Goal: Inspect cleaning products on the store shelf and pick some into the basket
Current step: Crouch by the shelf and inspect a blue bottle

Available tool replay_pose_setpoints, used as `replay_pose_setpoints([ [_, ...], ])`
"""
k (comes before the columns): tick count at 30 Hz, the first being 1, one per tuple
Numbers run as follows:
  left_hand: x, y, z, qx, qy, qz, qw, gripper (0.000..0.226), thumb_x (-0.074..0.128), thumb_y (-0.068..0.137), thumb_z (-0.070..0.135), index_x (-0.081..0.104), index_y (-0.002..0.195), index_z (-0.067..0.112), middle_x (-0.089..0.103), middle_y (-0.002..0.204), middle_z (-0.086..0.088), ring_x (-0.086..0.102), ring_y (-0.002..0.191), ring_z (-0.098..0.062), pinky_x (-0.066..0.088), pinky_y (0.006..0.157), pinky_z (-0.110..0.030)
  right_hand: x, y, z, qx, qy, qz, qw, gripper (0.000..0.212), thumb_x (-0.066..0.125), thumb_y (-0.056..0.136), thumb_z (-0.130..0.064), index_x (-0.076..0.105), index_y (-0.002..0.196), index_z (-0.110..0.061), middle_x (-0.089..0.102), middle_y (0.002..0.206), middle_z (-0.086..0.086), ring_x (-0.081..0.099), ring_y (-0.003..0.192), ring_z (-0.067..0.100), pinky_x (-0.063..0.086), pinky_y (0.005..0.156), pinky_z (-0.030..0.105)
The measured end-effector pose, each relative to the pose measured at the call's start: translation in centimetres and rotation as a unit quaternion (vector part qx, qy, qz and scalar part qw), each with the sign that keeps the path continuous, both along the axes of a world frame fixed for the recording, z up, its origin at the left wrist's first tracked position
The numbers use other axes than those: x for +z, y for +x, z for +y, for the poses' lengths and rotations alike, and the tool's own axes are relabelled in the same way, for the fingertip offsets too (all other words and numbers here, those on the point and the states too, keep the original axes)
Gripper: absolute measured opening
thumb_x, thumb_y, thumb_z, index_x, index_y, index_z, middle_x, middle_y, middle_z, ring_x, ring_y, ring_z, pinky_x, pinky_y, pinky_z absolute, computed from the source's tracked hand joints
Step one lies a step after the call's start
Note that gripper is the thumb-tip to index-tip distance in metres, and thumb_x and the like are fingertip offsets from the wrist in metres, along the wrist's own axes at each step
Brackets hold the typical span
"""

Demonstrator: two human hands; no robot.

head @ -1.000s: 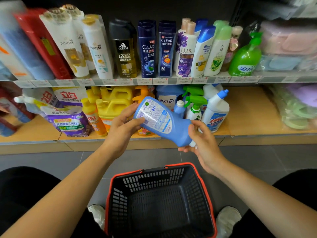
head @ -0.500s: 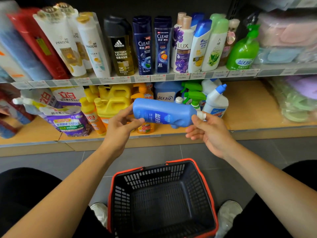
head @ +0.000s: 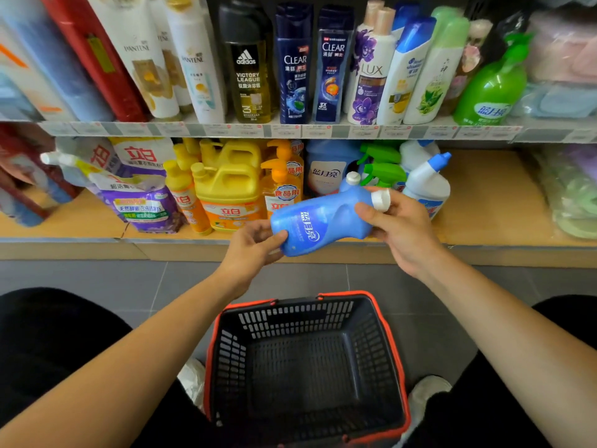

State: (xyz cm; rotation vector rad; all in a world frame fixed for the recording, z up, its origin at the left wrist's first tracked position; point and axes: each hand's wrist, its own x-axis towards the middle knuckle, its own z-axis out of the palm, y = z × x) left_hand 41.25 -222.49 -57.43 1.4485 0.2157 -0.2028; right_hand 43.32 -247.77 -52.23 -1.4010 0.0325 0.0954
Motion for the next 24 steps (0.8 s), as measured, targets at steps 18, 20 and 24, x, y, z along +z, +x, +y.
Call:
replay_pose_setpoints([
  [18,-1.4,-1.4,10.9,-0.362,0.566,-0.072,0.737,0.024,0.062,0.097,0.038,0.07,0.119,0.031,0.073,0.11,0.013,0.068,0.097,-0.006,0.054,0.083,-0.03,-16.5,7.0,9.0,0.324,-0.508,-0.095,0.792,0.032,0.085,0.075,-0.026,0.069,0.101,-0.018,0.071,0.1,0.0,0.063,0.096,0.024,0.05,0.084,0.04],
  [20,-1.5,-1.2,12.0,-0.388,0.584,-0.069,0.71,0.026,0.061,0.098,0.04,0.068,0.121,0.032,0.072,0.112,0.014,0.068,0.099,-0.006,0.054,0.086,-0.032,-18.1,7.1,9.2,0.335,-0.527,-0.076,0.777,0.033,0.086,0.073,-0.027,0.073,0.102,-0.019,0.073,0.1,0.001,0.065,0.098,0.023,0.051,0.084,0.038],
  [24,-2.6,-0.6,12.7,-0.385,0.571,-0.038,0.724,0.026,0.062,0.098,0.038,0.068,0.123,0.031,0.072,0.11,0.013,0.067,0.098,-0.009,0.055,0.089,-0.038,-20.3,7.1,8.8,0.282,-0.513,-0.043,0.81,0.036,0.087,0.072,-0.019,0.075,0.106,-0.015,0.074,0.106,0.007,0.065,0.102,0.026,0.052,0.088,0.041],
])
